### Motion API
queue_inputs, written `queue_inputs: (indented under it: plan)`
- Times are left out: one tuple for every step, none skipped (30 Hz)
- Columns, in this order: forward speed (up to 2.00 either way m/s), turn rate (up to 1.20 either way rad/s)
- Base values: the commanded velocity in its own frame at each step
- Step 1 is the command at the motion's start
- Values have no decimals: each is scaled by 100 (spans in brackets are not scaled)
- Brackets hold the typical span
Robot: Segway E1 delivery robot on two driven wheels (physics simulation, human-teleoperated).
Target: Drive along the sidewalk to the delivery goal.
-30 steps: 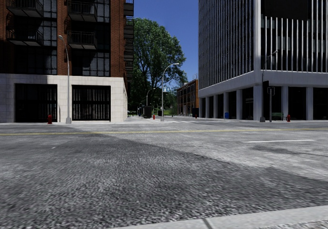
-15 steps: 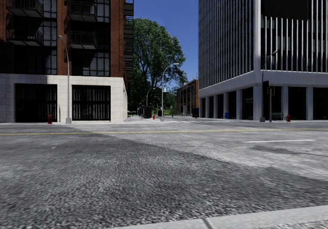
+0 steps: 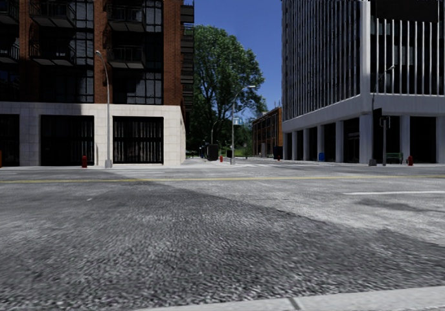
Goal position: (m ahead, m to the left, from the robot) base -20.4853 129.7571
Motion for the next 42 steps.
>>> queue_inputs:
  plan:
    - [0,44]
    - [0,45]
    - [0,45]
    - [0,45]
    - [0,45]
    - [0,46]
    - [0,46]
    - [0,46]
    - [0,46]
    - [0,46]
    - [0,46]
    - [0,46]
    - [0,46]
    - [0,46]
    - [0,46]
    - [0,46]
    - [0,46]
    - [0,46]
    - [0,46]
    - [0,46]
    - [0,46]
    - [0,46]
    - [0,46]
    - [0,46]
    - [0,46]
    - [0,46]
    - [0,46]
    - [0,46]
    - [0,46]
    - [0,46]
    - [0,46]
    - [0,46]
    - [0,46]
    - [0,46]
    - [0,46]
    - [0,46]
    - [0,46]
    - [0,46]
    - [0,46]
    - [0,46]
    - [0,46]
    - [0,46]
